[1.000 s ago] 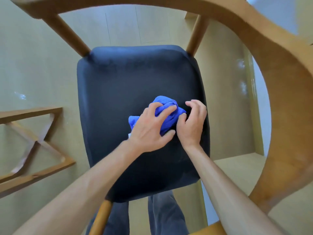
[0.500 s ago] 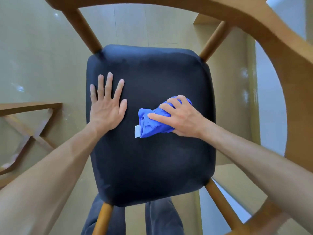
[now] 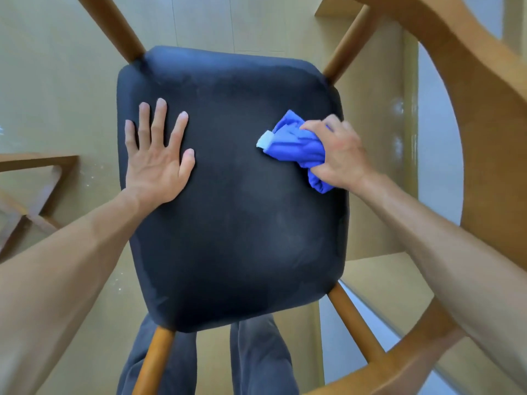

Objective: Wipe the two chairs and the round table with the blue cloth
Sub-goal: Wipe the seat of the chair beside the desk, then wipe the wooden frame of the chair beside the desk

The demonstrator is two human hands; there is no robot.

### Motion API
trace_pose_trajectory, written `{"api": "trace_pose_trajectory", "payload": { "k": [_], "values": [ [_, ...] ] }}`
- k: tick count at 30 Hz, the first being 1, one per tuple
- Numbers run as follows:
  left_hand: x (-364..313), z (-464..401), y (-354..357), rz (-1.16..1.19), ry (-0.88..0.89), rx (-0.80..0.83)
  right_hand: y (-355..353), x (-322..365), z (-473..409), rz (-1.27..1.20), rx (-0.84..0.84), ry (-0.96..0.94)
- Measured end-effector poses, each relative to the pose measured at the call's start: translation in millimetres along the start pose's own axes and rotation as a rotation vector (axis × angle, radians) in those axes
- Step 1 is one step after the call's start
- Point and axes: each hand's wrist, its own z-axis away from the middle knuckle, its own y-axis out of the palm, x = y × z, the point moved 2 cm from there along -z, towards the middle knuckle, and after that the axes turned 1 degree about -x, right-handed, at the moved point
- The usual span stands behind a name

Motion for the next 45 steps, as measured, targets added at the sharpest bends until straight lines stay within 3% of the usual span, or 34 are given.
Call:
{"api": "trace_pose_trajectory", "payload": {
  "k": [5,9,11,14,16,20,23,27,29,33,38,41,45],
  "values": [
    [1.7,0.3,1.3,0.009,0.001,0.0,34.1,30.9,131.6,0.125,0.22,-0.196],
    [3.8,-0.4,2.6,0.021,0.008,0.002,52.3,46.2,195.0,0.244,0.71,-0.515],
    [3.7,-0.7,2.0,0.024,0.009,0.007,53.7,45.4,191.1,0.264,0.848,-0.593],
    [3.2,-0.8,1.5,0.021,0.007,0.013,42.3,34.0,157.3,0.359,0.747,-0.64],
    [3.5,0.0,1.9,0.013,0.002,0.009,24.1,13.0,123.1,0.397,0.572,-0.521],
    [1.9,-0.4,1.6,0.012,0.007,0.008,-12.0,-37.0,58.2,0.308,0.219,-0.02],
    [1.7,-0.5,0.1,0.015,0.001,0.017,-8.4,-48.9,49.5,-0.031,0.066,0.418],
    [0.6,-0.4,-4.5,0.025,-0.004,0.035,16.6,-30.9,100.4,-0.287,-0.068,0.695],
    [-1.0,0.0,-8.8,0.031,-0.007,0.046,23.3,-17.2,129.7,-0.328,-0.016,0.747],
    [-3.4,0.1,-25.8,0.041,-0.019,0.113,45.5,41.5,178.6,-0.283,0.347,0.612],
    [-9.9,6.7,-60.5,0.088,-0.059,0.317,43.7,85.9,191.4,-0.376,0.595,0.53],
    [-18.9,17.5,-83.2,0.081,-0.073,0.375,28.1,95.3,181.1,-0.339,0.567,0.45],
    [-38.8,27.2,-116.2,0.072,-0.039,0.358,-1.8,100.4,168.1,-0.544,0.375,0.566]
  ]
}}
